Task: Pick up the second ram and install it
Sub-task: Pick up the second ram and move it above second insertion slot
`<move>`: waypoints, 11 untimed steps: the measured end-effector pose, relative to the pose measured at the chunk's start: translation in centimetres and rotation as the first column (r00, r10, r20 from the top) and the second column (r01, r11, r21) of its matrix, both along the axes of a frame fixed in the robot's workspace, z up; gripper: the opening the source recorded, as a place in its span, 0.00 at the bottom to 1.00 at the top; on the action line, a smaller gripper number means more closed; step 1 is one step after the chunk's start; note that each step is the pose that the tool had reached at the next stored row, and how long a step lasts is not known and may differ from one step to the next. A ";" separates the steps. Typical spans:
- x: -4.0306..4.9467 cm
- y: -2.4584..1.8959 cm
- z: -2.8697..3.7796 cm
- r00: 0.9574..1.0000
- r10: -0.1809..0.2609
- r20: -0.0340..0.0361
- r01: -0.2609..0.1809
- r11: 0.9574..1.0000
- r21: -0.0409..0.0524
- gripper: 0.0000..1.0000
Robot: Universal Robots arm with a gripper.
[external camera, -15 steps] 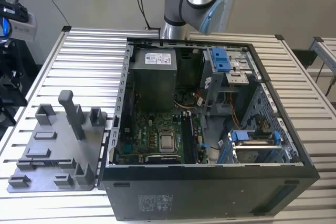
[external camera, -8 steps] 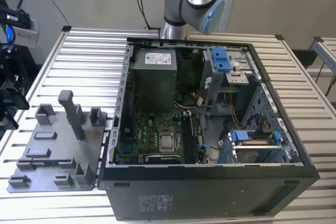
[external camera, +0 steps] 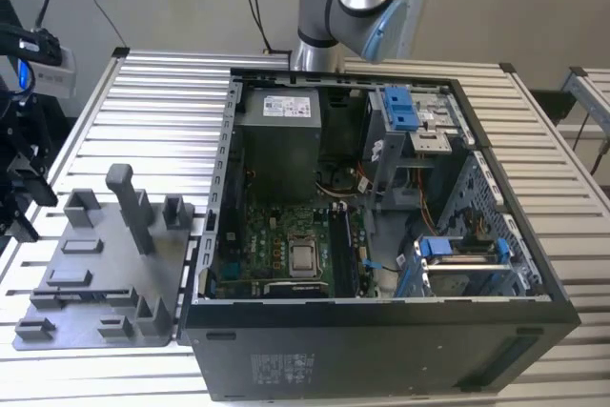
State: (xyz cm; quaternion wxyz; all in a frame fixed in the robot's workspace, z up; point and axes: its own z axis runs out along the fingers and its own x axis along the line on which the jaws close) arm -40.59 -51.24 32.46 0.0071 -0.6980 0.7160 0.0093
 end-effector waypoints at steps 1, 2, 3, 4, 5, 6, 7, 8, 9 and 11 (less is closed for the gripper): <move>0.00 0.00 -0.13 1.000 0.000 0.000 0.000 1.000 0.000 0.48; 0.00 0.00 -0.26 1.000 0.000 0.000 0.000 1.000 0.000 0.48; 0.00 0.00 -0.39 1.000 0.000 0.000 0.000 1.000 0.000 0.48; 0.00 0.00 -0.50 1.000 0.000 0.000 0.000 1.000 0.000 0.48; 0.00 0.00 -0.63 1.000 0.000 0.000 0.000 1.000 0.000 0.48; 0.00 0.00 -0.77 1.000 0.000 0.000 0.000 1.000 0.000 0.48; 0.00 0.00 -0.88 1.000 0.000 0.000 0.000 1.000 0.000 0.48; 0.00 0.00 -1.00 1.000 0.000 0.000 0.000 1.000 0.000 0.48; 0.00 0.00 -1.14 1.000 0.000 0.000 0.000 1.000 0.000 0.48; 0.00 0.00 -1.41 1.000 0.000 0.000 0.000 1.000 0.000 0.48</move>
